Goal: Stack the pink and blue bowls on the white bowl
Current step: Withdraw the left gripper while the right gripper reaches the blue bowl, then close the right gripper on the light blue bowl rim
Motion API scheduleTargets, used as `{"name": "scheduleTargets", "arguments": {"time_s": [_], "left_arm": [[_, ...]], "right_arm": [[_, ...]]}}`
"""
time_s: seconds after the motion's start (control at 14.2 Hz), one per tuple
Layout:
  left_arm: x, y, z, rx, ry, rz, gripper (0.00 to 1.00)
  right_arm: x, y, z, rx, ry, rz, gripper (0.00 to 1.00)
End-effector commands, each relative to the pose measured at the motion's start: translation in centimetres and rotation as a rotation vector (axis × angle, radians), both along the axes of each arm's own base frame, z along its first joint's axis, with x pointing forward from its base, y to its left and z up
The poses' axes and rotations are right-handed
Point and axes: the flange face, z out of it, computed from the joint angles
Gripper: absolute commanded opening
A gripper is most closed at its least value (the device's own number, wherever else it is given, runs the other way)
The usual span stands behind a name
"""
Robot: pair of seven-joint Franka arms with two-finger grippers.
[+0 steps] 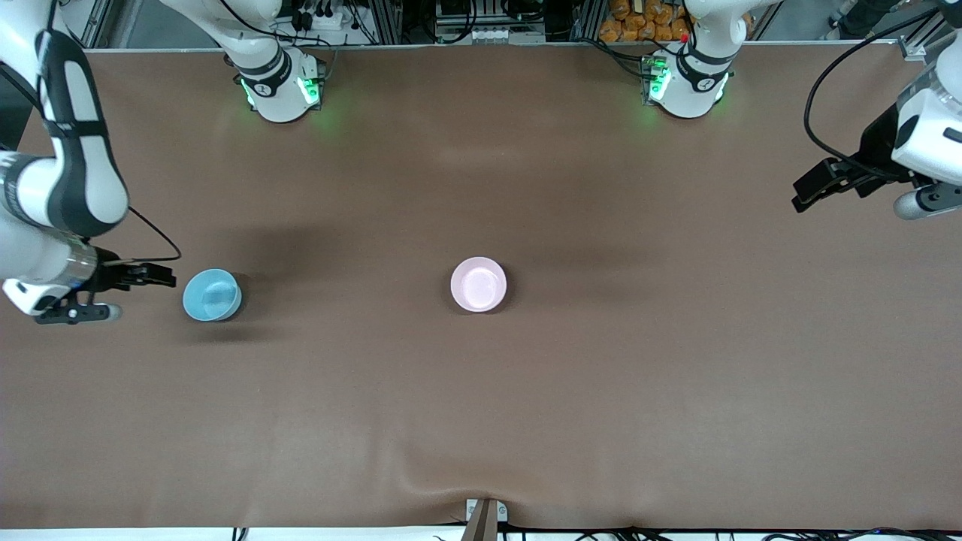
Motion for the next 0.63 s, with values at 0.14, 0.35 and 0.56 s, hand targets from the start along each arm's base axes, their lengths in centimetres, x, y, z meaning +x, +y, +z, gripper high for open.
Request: {"name": "scheduleTargets", "arguments": {"time_s": [0.14,0.35,0.56], "left_arm": [[-2.3,-0.4,1.6,0.03,0.002,-0.018,1.0],[-3.1,-0.6,2.2,0.038,0.0,-0.02,1.0],[-3.2,-0.1,2.0,0.038,0.018,-0.056,1.0]], "right_arm": [[-0.8,-1.9,-5.8,0.034,-0.031,0.112,0.69],[-1.0,-2.9,-7.1,0.036,-0.043,0.119,0.59],[-1.1,-2.9,-8.9,0.071,-0.04,0.08,0.45]]}}
